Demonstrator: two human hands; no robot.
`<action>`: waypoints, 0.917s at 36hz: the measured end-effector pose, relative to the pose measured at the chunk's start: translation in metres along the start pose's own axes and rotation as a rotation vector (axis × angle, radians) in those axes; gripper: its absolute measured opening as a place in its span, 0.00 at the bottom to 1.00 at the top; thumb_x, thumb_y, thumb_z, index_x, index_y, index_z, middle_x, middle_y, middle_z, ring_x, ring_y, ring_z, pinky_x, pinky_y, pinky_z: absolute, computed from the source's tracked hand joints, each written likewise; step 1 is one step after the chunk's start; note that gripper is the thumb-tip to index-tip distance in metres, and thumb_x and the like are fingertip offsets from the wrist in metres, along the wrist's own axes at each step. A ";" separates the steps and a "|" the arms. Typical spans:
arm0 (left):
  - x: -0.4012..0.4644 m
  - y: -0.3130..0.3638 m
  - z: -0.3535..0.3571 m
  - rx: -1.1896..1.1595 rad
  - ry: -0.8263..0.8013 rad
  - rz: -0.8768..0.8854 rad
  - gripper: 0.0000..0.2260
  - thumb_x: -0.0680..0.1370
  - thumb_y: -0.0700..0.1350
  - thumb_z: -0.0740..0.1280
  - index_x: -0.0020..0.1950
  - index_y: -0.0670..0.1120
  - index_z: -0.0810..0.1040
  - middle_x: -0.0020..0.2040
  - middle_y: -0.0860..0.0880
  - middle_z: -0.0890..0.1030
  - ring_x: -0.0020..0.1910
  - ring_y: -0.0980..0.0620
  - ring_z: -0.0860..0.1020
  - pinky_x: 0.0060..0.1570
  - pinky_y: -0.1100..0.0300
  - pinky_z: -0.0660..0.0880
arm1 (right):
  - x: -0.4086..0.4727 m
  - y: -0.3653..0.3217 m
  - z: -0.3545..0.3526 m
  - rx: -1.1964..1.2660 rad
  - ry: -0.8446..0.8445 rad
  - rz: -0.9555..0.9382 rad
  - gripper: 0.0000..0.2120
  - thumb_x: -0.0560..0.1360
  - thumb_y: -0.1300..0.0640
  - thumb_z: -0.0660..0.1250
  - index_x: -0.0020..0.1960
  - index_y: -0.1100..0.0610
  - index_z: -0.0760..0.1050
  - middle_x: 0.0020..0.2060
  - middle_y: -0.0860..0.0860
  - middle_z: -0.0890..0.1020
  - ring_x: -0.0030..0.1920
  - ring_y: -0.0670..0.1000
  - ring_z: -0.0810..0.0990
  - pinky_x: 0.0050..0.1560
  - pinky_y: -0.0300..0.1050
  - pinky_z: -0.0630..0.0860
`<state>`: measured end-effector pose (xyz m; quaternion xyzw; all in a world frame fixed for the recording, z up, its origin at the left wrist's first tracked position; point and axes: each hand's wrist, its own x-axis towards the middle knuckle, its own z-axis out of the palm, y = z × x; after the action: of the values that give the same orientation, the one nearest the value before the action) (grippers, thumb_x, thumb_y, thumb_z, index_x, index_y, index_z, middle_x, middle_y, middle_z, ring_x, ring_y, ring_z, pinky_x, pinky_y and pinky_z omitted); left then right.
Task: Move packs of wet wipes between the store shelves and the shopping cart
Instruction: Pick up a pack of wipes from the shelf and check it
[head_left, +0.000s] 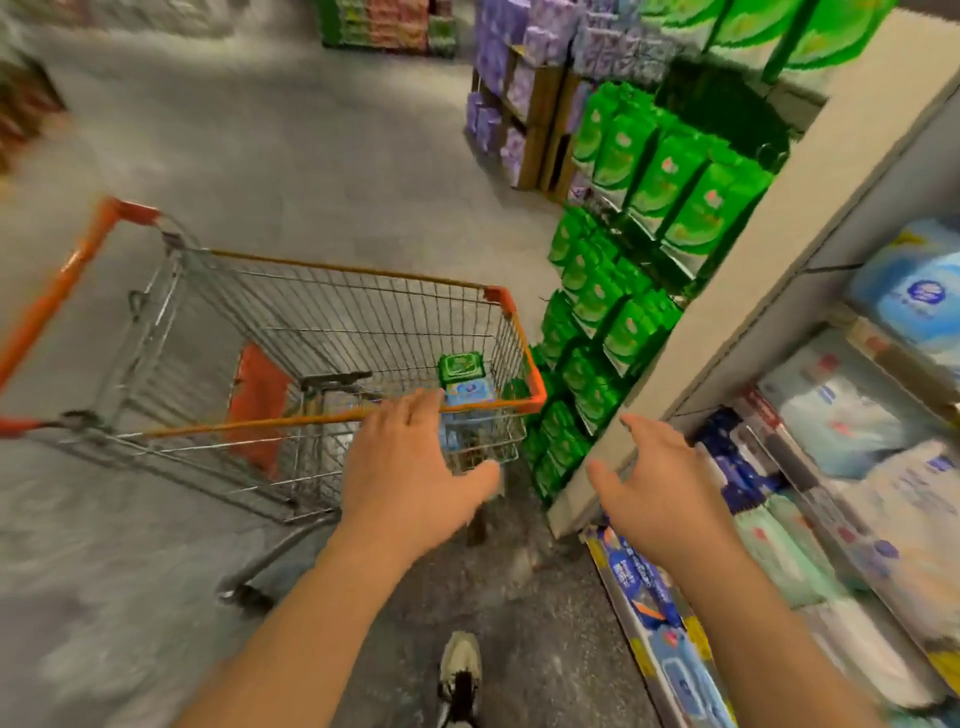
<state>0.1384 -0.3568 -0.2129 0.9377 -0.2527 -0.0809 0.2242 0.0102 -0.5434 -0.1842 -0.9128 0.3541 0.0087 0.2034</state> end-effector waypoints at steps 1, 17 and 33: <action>0.009 -0.008 -0.003 0.017 0.007 -0.028 0.44 0.73 0.72 0.65 0.82 0.52 0.57 0.80 0.50 0.62 0.78 0.46 0.61 0.77 0.49 0.60 | 0.014 -0.009 0.004 0.011 -0.010 -0.021 0.33 0.81 0.43 0.64 0.80 0.54 0.59 0.77 0.53 0.66 0.75 0.55 0.66 0.72 0.50 0.67; 0.126 -0.073 -0.034 -0.027 0.055 -0.337 0.38 0.75 0.67 0.67 0.80 0.55 0.61 0.79 0.53 0.64 0.77 0.48 0.64 0.72 0.47 0.67 | 0.189 -0.110 0.058 0.126 -0.192 -0.287 0.30 0.80 0.46 0.65 0.77 0.57 0.64 0.72 0.54 0.71 0.71 0.54 0.70 0.69 0.47 0.68; 0.263 -0.177 -0.010 -0.351 -0.153 -0.479 0.31 0.78 0.59 0.69 0.78 0.52 0.66 0.78 0.49 0.68 0.75 0.47 0.69 0.69 0.52 0.67 | 0.290 -0.178 0.127 0.053 -0.351 -0.111 0.19 0.80 0.51 0.66 0.66 0.62 0.74 0.65 0.58 0.77 0.65 0.56 0.73 0.57 0.44 0.67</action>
<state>0.4450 -0.3504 -0.2958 0.9088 -0.0229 -0.2444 0.3375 0.3594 -0.5637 -0.2821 -0.9097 0.2624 0.1472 0.2861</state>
